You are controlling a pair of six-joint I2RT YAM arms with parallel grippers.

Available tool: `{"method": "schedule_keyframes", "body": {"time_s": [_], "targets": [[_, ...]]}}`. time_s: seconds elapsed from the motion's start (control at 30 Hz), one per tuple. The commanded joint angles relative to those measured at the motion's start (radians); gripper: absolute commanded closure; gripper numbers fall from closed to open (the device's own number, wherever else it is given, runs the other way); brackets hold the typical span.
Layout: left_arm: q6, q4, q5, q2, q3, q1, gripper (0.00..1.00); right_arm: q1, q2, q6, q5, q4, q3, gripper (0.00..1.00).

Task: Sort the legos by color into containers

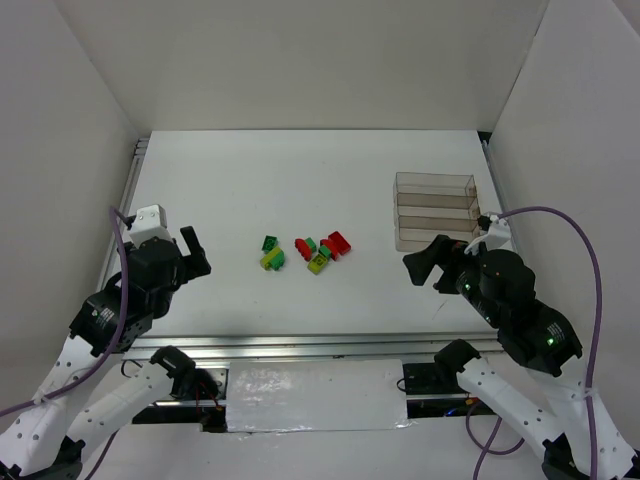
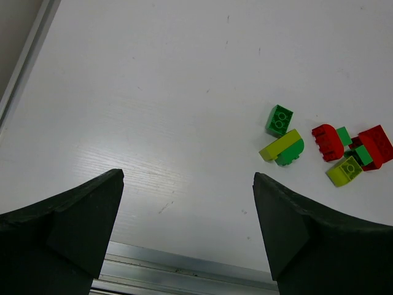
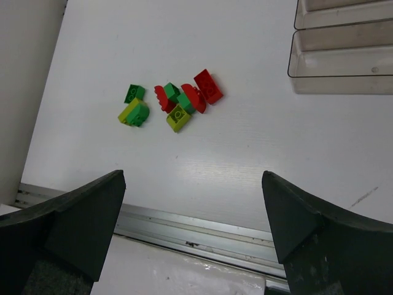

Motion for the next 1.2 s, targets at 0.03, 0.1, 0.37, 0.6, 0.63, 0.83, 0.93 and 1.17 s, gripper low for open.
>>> {"method": "schedule_keyframes", "body": {"time_s": [0.03, 0.1, 0.37, 0.6, 0.63, 0.83, 0.93, 1.17], "targets": [[-0.003, 0.028, -0.006, 0.002, 0.011, 0.005, 0.0, 0.007, -0.003, 0.002, 0.002, 0.042, 0.001, 0.0], [-0.004, 0.026, -0.009, 0.0, 0.011, 0.005, 0.0, 0.007, -0.001, -0.002, -0.006, 0.045, 0.0, 0.0], [0.014, 0.043, 0.014, 0.009, 0.007, 0.012, 0.0, 0.007, 0.242, -0.007, -0.11, 0.272, -0.057, 0.0], [0.02, 0.048, 0.027, 0.003, -0.001, 0.015, 0.01, 0.008, 0.912, -0.093, 0.023, 0.274, 0.19, 0.05], [0.022, 0.049, 0.028, 0.0, -0.002, 0.015, 0.0, 0.008, 0.968, -0.111, 0.005, 0.274, 0.254, 0.09], [0.034, 0.064, 0.048, -0.021, -0.012, 0.017, 0.0, 0.008, 1.252, -0.169, 0.029, 0.274, 0.438, 0.18], [0.045, 0.072, 0.066, -0.024, -0.013, 0.017, 0.0, 0.007, 1.328, -0.179, 0.043, 0.274, 0.498, 0.22], [0.051, 0.078, 0.08, -0.024, -0.015, 0.017, 0.0, 0.01, 1.451, -0.18, 0.023, 0.263, 0.566, 0.28]]}}
